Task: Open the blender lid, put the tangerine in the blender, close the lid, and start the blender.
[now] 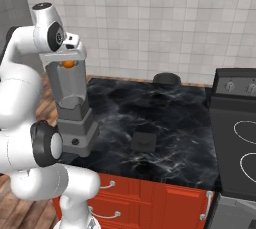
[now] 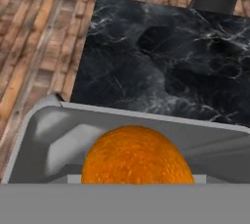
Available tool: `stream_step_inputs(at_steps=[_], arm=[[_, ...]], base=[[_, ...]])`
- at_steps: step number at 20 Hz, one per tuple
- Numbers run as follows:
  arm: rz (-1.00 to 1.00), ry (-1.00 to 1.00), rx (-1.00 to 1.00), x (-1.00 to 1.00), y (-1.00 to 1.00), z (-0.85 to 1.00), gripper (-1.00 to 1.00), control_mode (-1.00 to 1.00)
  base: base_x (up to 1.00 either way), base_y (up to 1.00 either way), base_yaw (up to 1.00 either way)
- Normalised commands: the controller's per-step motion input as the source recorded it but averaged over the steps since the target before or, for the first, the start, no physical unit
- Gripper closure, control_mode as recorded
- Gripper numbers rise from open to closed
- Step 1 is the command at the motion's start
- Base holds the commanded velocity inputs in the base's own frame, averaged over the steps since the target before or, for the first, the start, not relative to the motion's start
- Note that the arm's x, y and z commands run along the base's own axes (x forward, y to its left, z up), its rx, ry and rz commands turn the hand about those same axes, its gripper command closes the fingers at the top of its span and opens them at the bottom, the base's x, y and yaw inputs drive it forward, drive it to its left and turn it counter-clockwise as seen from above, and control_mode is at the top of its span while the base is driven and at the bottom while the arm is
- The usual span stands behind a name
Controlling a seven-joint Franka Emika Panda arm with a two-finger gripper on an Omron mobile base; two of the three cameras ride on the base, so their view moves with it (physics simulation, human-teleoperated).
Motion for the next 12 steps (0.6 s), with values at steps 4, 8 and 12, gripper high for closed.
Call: stream_step_inputs(at_steps=[4,8,12], arm=[[0.00,0.00,0.00,-0.07,0.10,-0.18,1.00,-1.00],[0.01,0.03,0.00,-0.47,0.00,-0.19,1.00,-1.00],[0.00,0.05,0.00,-0.42,-0.01,-0.25,1.00,-1.00]], base=[[0.00,0.00,0.00],[0.00,0.00,0.00],[0.00,0.00,0.00]])
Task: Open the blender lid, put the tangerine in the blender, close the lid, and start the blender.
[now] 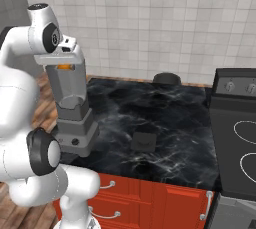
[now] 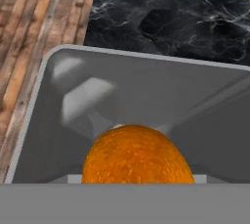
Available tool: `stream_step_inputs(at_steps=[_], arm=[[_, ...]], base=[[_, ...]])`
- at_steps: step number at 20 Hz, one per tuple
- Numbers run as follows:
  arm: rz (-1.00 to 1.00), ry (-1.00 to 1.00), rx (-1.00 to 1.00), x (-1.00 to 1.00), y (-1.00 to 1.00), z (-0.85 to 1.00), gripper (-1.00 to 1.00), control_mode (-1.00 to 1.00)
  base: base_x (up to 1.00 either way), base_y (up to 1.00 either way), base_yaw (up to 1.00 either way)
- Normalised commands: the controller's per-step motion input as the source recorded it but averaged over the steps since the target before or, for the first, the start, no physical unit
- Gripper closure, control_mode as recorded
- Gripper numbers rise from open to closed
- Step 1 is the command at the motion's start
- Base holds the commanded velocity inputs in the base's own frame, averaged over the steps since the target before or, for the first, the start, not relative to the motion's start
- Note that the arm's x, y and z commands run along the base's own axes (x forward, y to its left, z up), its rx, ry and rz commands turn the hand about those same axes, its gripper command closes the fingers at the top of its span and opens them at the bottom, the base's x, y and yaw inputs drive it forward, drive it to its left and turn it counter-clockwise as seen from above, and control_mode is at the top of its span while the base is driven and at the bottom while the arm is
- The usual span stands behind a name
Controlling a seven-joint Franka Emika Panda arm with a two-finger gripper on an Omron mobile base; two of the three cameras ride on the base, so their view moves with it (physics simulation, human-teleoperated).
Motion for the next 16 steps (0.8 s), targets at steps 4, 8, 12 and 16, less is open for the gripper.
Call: stream_step_inputs(at_steps=[4,8,12,16], arm=[[0.00,0.04,0.00,-0.15,0.00,-0.40,-1.00,-1.00],[0.00,0.01,0.00,0.00,-0.01,-0.09,-1.00,-1.00],[0.00,0.00,0.00,0.00,-0.01,0.00,-1.00,-1.00],[0.00,-0.13,0.00,-0.21,-0.11,0.33,-1.00,-1.00]], base=[[0.00,0.00,0.00],[0.00,0.00,0.00],[0.00,0.00,0.00],[0.00,0.00,0.00]])
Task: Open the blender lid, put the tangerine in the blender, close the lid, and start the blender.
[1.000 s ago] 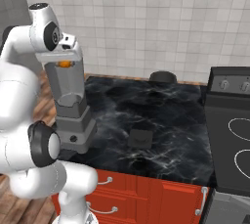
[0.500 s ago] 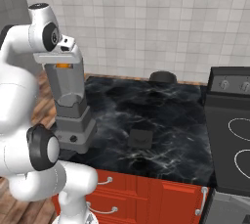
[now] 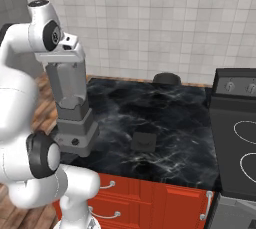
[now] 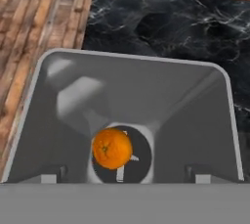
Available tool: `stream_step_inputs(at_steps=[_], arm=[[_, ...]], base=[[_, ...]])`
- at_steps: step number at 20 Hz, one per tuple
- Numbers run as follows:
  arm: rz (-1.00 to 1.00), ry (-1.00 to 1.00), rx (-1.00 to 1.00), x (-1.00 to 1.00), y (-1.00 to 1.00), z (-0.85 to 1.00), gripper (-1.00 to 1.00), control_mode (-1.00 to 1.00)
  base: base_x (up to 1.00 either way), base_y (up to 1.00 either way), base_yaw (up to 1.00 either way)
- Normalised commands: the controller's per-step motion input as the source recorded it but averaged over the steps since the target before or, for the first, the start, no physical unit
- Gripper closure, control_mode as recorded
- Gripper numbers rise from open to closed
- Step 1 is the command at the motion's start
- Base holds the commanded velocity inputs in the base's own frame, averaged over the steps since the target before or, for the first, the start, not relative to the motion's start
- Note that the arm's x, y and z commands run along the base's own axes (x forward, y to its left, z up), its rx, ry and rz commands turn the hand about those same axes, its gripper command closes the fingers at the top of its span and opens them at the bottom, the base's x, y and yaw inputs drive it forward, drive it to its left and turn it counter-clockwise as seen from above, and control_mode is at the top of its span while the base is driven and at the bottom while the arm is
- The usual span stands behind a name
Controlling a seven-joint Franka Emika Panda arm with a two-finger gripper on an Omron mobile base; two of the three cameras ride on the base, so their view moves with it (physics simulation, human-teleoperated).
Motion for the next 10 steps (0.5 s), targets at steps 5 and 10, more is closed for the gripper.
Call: stream_step_inputs(at_steps=[5,10], arm=[[0.01,-0.16,0.04,-0.40,-0.81,0.59,-1.00,-1.00],[0.03,-0.14,0.11,-0.25,-1.00,0.30,-1.00,-1.00]], base=[[0.00,0.00,0.00],[0.00,0.00,0.00]])
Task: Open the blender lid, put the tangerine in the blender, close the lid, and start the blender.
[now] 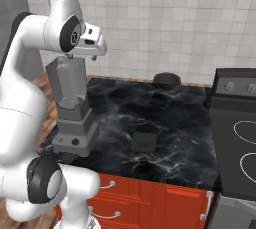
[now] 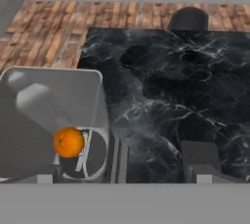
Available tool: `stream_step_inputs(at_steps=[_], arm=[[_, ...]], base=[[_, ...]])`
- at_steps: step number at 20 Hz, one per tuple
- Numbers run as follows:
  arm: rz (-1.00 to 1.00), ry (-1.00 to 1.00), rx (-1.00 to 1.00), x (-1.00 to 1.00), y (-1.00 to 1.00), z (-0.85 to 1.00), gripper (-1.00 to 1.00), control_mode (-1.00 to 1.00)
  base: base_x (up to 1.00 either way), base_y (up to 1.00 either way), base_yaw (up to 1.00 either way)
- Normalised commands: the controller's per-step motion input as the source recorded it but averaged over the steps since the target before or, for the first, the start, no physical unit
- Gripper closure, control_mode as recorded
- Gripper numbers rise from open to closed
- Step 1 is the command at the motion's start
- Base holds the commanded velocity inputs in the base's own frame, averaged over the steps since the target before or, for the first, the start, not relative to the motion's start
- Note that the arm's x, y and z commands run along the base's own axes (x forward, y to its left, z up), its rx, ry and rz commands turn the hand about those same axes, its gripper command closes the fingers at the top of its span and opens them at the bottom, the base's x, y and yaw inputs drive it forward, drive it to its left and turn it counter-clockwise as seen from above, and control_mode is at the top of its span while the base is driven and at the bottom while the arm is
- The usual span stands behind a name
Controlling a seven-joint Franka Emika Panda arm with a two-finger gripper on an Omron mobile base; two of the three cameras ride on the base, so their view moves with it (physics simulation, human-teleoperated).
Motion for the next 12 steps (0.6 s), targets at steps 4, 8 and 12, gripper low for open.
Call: stream_step_inputs(at_steps=[4,8,12], arm=[[0.00,-0.13,0.07,-0.14,-1.00,-0.11,-1.00,-1.00],[0.00,0.02,0.04,0.00,-1.00,-0.80,-1.00,-1.00],[0.00,0.04,0.01,0.00,-1.00,-1.00,-1.00,-1.00]], base=[[0.00,0.00,0.00],[0.00,0.00,0.00],[0.00,0.00,0.00]])
